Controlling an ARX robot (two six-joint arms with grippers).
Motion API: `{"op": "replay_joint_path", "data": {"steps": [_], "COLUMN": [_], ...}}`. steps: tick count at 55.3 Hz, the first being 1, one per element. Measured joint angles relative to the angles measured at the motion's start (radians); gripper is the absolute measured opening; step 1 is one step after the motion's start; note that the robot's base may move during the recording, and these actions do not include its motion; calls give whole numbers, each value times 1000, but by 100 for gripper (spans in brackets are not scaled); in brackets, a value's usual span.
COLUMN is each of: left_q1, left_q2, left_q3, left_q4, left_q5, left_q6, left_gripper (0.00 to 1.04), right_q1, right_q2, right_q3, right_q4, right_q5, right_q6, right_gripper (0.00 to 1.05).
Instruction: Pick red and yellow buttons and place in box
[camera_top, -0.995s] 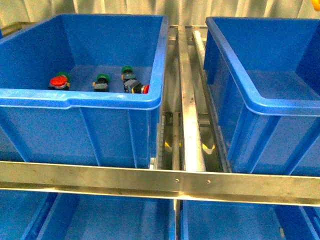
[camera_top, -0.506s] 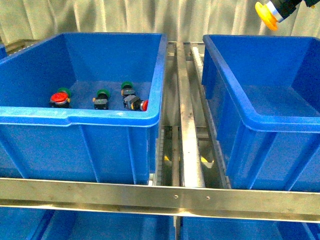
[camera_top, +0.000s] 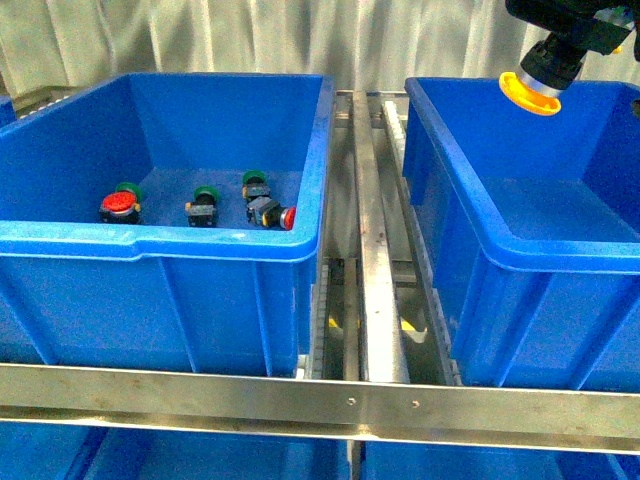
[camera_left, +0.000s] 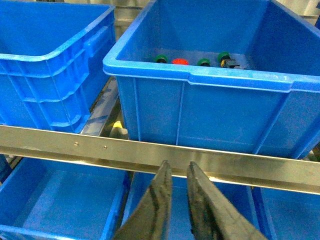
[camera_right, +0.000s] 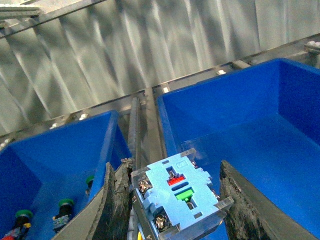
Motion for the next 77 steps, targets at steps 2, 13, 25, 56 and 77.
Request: {"op": "replay_joint_path", "data": {"steps": [2, 13, 25, 56, 77], "left_q1": [0, 0, 0, 0, 0], "left_q2": [0, 0, 0, 0, 0], "left_q3": [0, 0, 0, 0, 0], "left_q4": [0, 0, 0, 0, 1], "left_q5": [0, 0, 0, -2, 0], "left_q6": [0, 0, 0, 3, 3], "left_gripper": [22, 54, 89, 97, 97], "right_q1": [3, 6, 13, 3, -52], "right_q2": [0, -5, -16, -50, -100], "right_q3": [0, -7, -21, -54, -66], "right_q4": [0, 0, -10, -42, -98], "right_q5": [0, 2, -2, 9, 2], "right_q6": [0, 0, 3, 79, 129], "right_gripper": [42, 42, 42, 42, 42]}}
